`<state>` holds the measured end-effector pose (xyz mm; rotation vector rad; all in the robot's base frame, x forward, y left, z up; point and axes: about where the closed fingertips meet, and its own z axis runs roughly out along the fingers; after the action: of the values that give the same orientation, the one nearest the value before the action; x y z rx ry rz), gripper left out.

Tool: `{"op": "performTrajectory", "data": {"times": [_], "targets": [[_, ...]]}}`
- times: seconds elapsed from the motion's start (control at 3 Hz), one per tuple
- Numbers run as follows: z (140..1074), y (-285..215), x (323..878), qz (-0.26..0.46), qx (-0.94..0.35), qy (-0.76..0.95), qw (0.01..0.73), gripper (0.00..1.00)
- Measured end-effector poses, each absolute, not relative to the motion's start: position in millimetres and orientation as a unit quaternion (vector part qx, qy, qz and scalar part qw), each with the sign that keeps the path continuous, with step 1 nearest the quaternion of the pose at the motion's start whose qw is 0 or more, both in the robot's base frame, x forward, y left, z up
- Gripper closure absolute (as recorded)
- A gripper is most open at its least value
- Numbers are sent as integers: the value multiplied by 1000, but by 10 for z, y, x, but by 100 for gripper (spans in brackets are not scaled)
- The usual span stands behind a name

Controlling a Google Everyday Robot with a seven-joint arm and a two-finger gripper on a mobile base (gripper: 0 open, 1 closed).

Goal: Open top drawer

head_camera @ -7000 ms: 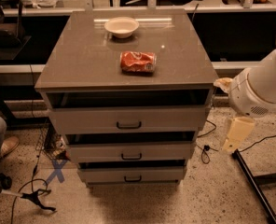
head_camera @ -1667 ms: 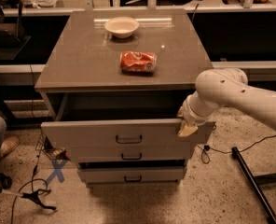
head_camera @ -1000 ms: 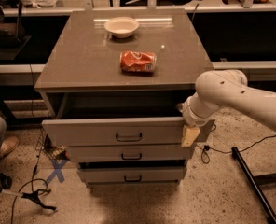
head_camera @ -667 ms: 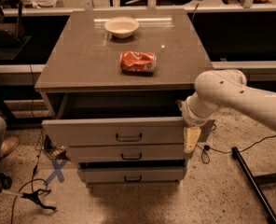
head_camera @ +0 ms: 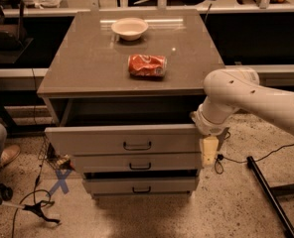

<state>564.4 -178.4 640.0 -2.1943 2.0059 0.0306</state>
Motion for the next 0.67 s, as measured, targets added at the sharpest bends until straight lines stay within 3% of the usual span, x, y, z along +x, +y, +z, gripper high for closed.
{"op": "performTrajectory", "data": {"times": [0.67], "targets": [[6350, -1960, 5383, 40, -721, 691, 39, 48]]}}
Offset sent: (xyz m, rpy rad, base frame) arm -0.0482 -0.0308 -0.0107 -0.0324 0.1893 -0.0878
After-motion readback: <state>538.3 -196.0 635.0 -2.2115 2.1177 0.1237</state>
